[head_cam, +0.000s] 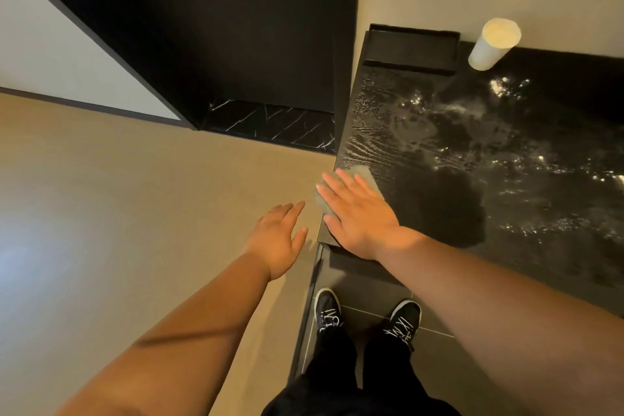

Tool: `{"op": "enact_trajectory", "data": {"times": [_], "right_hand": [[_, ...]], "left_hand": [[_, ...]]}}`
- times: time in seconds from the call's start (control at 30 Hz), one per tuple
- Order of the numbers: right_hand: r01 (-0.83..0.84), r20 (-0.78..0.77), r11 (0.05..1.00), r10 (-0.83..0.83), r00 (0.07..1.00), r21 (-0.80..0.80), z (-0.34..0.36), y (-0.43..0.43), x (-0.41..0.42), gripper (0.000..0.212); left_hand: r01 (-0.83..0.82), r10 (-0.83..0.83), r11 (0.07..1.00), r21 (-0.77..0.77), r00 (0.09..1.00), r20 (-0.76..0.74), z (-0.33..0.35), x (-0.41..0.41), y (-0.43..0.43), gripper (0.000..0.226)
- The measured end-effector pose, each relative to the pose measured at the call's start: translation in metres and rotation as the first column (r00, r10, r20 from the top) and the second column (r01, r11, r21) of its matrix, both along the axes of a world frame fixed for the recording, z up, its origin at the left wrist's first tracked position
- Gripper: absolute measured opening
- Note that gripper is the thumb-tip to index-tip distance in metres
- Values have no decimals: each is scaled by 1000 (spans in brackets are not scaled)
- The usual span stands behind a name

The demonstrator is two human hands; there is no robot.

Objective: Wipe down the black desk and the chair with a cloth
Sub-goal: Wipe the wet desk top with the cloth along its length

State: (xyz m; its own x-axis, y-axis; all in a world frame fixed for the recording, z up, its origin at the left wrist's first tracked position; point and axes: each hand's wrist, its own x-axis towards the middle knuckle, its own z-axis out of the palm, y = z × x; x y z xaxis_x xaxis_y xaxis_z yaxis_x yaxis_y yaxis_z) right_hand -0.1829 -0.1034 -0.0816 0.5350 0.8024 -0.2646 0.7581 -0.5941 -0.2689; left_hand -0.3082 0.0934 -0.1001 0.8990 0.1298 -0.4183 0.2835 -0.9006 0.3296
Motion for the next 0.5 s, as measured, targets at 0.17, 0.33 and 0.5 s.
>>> {"op": "enact_trajectory", "data": {"times": [0.17, 0.33, 0.5], "right_hand": [[-218, -7, 976, 218, 976, 8, 0, -35, -46, 69], [-29, -1, 999, 29, 1000, -38, -2, -79, -10, 67], [291, 57, 955, -287, 956, -65, 0, -76, 8, 69]], "left_hand": [[-38, 37, 999, 21, 999, 32, 0, 7, 10, 58], [-41, 44, 998, -40, 996, 73, 12, 34, -3, 58], [15, 17, 983, -181, 984, 176, 21, 63, -33, 55]]}}
